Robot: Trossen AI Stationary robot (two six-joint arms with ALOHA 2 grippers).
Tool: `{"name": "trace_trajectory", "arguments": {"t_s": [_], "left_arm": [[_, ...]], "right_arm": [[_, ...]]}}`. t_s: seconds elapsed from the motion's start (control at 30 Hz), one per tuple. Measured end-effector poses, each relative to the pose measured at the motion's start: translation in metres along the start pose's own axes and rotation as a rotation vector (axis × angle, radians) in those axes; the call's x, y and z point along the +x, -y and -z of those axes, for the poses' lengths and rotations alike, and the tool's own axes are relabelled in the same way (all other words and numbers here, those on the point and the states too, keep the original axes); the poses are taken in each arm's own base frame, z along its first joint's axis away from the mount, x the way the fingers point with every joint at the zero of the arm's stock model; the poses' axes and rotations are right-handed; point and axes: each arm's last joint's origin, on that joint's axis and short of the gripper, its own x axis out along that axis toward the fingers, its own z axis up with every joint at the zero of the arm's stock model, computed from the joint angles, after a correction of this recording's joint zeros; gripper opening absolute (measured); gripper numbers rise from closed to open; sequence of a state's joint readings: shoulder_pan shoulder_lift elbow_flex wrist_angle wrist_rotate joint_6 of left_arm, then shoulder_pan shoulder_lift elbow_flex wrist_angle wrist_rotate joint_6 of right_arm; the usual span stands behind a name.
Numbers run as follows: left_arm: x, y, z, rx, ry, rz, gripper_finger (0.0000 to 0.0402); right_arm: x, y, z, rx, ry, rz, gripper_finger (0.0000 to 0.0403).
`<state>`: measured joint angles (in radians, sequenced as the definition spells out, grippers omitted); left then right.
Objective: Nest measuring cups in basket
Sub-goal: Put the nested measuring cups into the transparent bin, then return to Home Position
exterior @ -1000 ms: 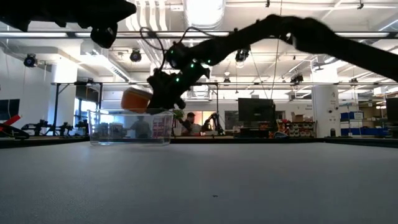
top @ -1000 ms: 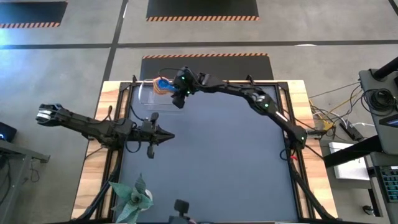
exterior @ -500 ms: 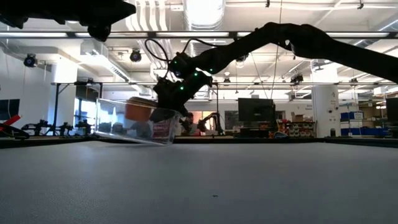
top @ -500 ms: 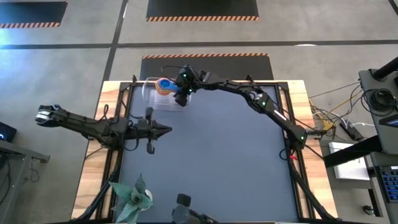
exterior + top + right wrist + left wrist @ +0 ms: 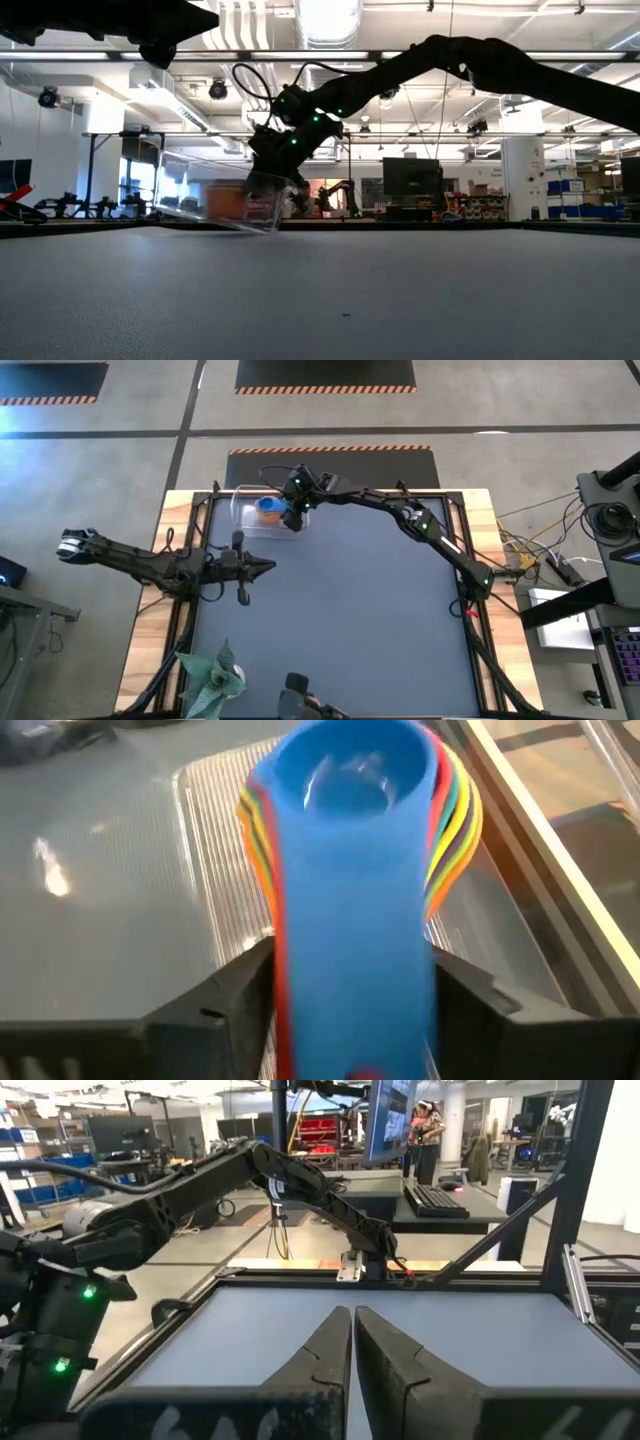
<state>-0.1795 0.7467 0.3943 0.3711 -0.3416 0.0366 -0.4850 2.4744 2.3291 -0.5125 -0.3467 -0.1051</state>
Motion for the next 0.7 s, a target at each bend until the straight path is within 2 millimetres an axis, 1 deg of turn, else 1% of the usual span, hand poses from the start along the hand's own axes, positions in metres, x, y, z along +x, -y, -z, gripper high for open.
{"name": "trace_trajectory", "arguments": {"t_s": [0.1, 0.2, 0.27, 0.37, 0.53, 0.63, 0.7], "left_arm": [[0.000, 0.000, 0.002, -0.007, -0.018, 0.001, 0.0000], [0.000, 0.000, 0.003, -0.009, -0.034, 0.001, 0.0000], [0.000, 0.000, 0.004, -0.009, -0.037, 0.001, 0.0000], [0.000, 0.000, 0.004, -0.009, -0.037, 0.001, 0.0000], [0.000, 0.000, 0.004, -0.008, -0.037, 0.001, 0.0000], [0.000, 0.000, 0.003, -0.008, -0.035, 0.001, 0.0000], [-0.002, -0.001, 0.003, -0.009, -0.035, 0.001, 0.0000]], "right_arm": [[-0.001, 0.000, 0.000, 0.015, -0.006, 0.005, 0.0229], [-0.005, -0.001, -0.002, 0.024, -0.007, 0.005, 0.0241], [-0.011, -0.004, -0.008, 0.031, 0.004, 0.002, 0.0243], [-0.026, -0.008, -0.019, 0.032, 0.033, 0.001, 0.0245], [-0.058, -0.019, -0.041, 0.006, 0.080, 0.007, 0.0246], [-0.087, -0.029, -0.057, -0.022, 0.121, 0.004, 0.0242], [-0.112, -0.038, -0.067, -0.046, 0.127, 0.004, 0.0236]]}}
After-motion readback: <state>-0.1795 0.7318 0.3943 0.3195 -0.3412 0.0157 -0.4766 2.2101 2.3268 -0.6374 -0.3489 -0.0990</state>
